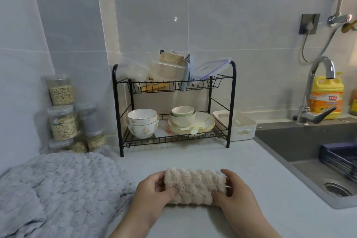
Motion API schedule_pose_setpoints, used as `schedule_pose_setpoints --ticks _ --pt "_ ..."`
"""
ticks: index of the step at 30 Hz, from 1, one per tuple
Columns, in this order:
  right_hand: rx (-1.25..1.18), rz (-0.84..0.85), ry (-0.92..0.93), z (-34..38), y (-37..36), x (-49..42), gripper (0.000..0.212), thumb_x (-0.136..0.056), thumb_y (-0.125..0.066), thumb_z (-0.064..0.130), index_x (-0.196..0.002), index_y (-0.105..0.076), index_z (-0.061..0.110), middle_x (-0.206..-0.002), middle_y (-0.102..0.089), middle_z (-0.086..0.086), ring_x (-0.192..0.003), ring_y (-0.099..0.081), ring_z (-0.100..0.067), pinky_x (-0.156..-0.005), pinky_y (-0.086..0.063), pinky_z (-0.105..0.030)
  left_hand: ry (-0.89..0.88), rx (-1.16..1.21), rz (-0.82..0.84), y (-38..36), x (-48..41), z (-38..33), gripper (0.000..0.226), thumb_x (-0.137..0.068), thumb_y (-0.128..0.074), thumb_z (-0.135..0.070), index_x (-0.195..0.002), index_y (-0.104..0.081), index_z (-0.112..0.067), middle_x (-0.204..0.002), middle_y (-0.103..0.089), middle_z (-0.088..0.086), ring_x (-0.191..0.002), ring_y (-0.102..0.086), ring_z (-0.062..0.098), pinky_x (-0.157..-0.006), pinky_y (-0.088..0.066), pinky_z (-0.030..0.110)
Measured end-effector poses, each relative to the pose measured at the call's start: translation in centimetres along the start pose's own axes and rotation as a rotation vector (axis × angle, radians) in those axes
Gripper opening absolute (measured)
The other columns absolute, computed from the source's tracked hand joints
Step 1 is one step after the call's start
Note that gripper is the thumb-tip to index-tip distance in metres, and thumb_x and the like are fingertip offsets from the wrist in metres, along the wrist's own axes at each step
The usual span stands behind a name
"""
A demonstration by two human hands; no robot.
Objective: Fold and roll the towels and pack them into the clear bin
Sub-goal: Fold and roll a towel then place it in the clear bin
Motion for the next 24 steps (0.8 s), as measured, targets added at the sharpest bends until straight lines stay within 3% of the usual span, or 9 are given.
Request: schedule_pose_setpoints --ticks 2,4,6,8,12,16,21,24 --pt "-0.093 0.007 -0.068 -0.5 0.5 -0.8 0.049 -0.075 -0.075 0.013 -0.118 -0.053 0.027 -0.106 -0.068 0.006 -0.092 -0.065 -0.008 -0.076 -0.049 -0.019 0.031 0.071 -0.04 0.4 -0.6 -0.3 0.04 -0.075 -0.07 0.014 -0.093 -0.067 -0.021 -0.08 -0.075 -0.012 -0.08 -0.07 0.0 -0.06 -0.051 0.011" --pt "-0.218 0.039 -0.104 0.7 1.1 -1.6 0.032 -0.077 -0.071 0.009 -0.108 -0.067 0.015 -0.096 -0.074 0.001 -0.086 -0.07 -0.014 -0.074 -0.052 -0.021 0.05 0.139 -0.069 0.4 -1.5 -1.1 0.035 -0.077 -0.07 0.011 -0.095 -0.069 -0.018 -0.086 -0.077 -0.005 -0.086 -0.071 0.007 -0.07 -0.055 0.019" --pt "-0.34 0.033 -0.132 2.8 2.5 -2.6 0.026 -0.08 -0.065 -0.002 -0.102 -0.071 0.011 -0.089 -0.076 -0.006 -0.082 -0.07 -0.021 -0.077 -0.055 -0.03 0.071 0.198 -0.062 -0.4 -2.8 -3.3 0.03 -0.08 -0.067 0.008 -0.1 -0.071 -0.014 -0.093 -0.076 0.005 -0.091 -0.071 0.02 -0.084 -0.054 0.034" --pt "-0.465 0.0 -0.171 5.5 4.2 -3.3 0.028 -0.082 -0.062 -0.007 -0.103 -0.068 0.009 -0.092 -0.074 -0.012 -0.082 -0.07 -0.027 -0.082 -0.057 -0.04 0.075 0.251 -0.034 -1.4 -3.8 -6.7 0.029 -0.083 -0.063 0.007 -0.101 -0.072 -0.014 -0.095 -0.075 0.009 -0.09 -0.07 0.023 -0.088 -0.052 0.04" --pt "-0.599 -0.05 -0.236 13.0 8.2 -3.7 0.026 -0.084 -0.059 -0.007 -0.106 -0.063 0.007 -0.103 -0.066 -0.024 -0.087 -0.068 -0.03 -0.083 -0.059 -0.045 0.106 0.325 0.062 -3.4 -5.2 -14.8 0.026 -0.088 -0.057 0.004 -0.106 -0.068 -0.011 -0.097 -0.075 0.005 -0.091 -0.069 0.021 -0.088 -0.054 0.036" --pt "-0.632 -0.18 -0.253 19.1 14.3 -1.3 0.023 -0.087 -0.06 0.0 -0.108 -0.061 0.011 -0.103 -0.067 -0.019 -0.09 -0.068 -0.029 -0.082 -0.059 -0.041 0.144 0.393 0.164 -6.6 -4.5 -22.5 0.025 -0.092 -0.055 -0.002 -0.112 -0.066 -0.01 -0.112 -0.07 0.012 -0.106 -0.066 0.026 -0.095 -0.051 0.04" --pt "-0.615 -0.346 -0.252 21.8 23.4 3.1 0.023 -0.091 -0.061 0.01 -0.113 -0.058 0.015 -0.108 -0.067 -0.018 -0.097 -0.069 -0.034 -0.084 -0.058 -0.047 0.051 0.377 0.385 -13.5 -1.6 -30.3 0.021 -0.095 -0.052 -0.012 -0.111 -0.066 -0.013 -0.105 -0.074 0.002 -0.102 -0.068 0.018 -0.086 -0.056 0.03" --pt "-0.559 -0.42 -0.22 22.2 29.3 6.0 0.022 -0.093 -0.06 0.012 -0.114 -0.057 0.017 -0.106 -0.068 -0.016 -0.094 -0.07 -0.03 -0.08 -0.06 -0.043 0.005 0.364 0.507 -18.7 0.5 -33.1 0.022 -0.094 -0.054 -0.012 -0.111 -0.067 -0.017 -0.103 -0.074 0.001 -0.097 -0.069 0.014 -0.075 -0.056 0.023"
Point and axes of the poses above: each hand's wrist, its own x-axis away from the middle knuckle, its own y-axis out of the back of the hand, z = x × y, the point moved 10 cm from there along -x, towards the middle knuckle
